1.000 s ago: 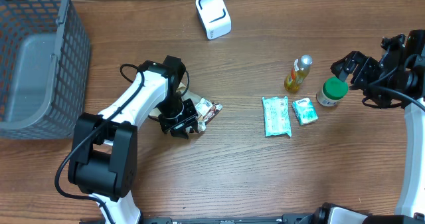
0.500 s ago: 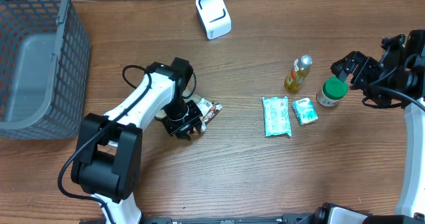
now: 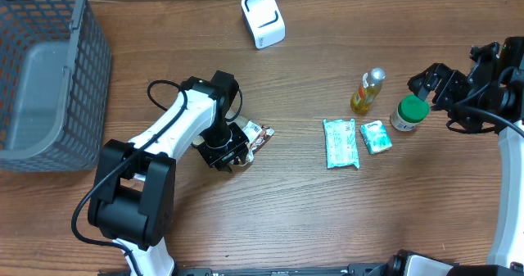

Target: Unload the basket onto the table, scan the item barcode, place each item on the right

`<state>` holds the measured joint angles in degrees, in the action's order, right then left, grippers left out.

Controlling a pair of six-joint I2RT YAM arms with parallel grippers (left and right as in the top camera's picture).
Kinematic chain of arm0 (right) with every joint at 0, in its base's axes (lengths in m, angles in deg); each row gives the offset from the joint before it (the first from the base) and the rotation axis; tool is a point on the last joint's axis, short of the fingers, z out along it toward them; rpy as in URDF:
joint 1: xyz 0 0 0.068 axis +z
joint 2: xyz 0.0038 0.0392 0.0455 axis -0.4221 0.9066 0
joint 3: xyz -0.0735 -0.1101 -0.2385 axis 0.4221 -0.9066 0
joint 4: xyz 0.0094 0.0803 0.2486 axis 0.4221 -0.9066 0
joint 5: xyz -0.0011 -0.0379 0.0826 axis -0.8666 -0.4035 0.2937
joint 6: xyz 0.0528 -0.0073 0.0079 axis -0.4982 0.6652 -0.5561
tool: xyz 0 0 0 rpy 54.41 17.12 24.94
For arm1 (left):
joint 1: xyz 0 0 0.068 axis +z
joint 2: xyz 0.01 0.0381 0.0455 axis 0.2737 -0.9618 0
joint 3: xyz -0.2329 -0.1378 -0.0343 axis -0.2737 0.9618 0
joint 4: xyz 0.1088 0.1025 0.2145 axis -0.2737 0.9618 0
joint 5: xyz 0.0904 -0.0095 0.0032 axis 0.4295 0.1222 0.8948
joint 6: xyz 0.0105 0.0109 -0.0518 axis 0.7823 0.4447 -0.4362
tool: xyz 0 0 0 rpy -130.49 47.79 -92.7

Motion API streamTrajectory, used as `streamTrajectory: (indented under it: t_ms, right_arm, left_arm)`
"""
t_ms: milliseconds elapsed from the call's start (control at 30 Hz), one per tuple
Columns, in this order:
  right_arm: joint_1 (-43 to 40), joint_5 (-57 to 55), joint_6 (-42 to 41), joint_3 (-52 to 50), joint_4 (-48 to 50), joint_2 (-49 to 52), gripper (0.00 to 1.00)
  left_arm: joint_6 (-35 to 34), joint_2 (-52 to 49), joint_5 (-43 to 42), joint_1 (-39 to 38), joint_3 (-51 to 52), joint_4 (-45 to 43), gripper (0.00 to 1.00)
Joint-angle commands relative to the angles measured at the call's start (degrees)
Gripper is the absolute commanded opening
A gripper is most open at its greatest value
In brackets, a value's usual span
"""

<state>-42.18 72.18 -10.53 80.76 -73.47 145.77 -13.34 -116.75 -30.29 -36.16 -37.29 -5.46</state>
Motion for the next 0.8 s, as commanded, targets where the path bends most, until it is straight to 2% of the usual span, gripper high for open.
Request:
streamTrajectory:
  t_ms: [0, 100, 233, 433, 667, 767]
  right_arm:
    - [-0.1, -0.2, -0.1, 0.6, 0.2, -0.9, 1.0]
    - [-0.1, -0.2, -0.1, 0.6, 0.2, -0.9, 1.0]
    - [-0.1, -0.2, -0.1, 0.6, 0.2, -0.9, 1.0]
    - [-0.1, -0.2, -0.1, 0.6, 0.2, -0.9, 1.0]
    - [-0.1, -0.2, -0.1, 0.6, 0.2, -0.9, 1.0]
    - [-0.1, -0.2, -0.1, 0.6, 0.2, -0.9, 1.0]
  left_arm:
    - [-1.5, -0.1, 1.0, -0.4, 0.4, -0.1, 0.36]
    - [-1.5, -0.1, 1.0, -0.4, 0.4, -0.1, 0.33]
    - [-1.6, -0.1, 1.0, -0.4, 0.4, -0.1, 0.34]
    - [-1.6, -0.1, 1.0, -0.8, 0.3, 0.0, 0.49]
    - [-3.8, -0.1, 3.6, -2.4, 0.4, -0.3, 0.47]
    - [-4.3, -0.1, 4.7, -2.8, 0.4, -1.4, 0.39]
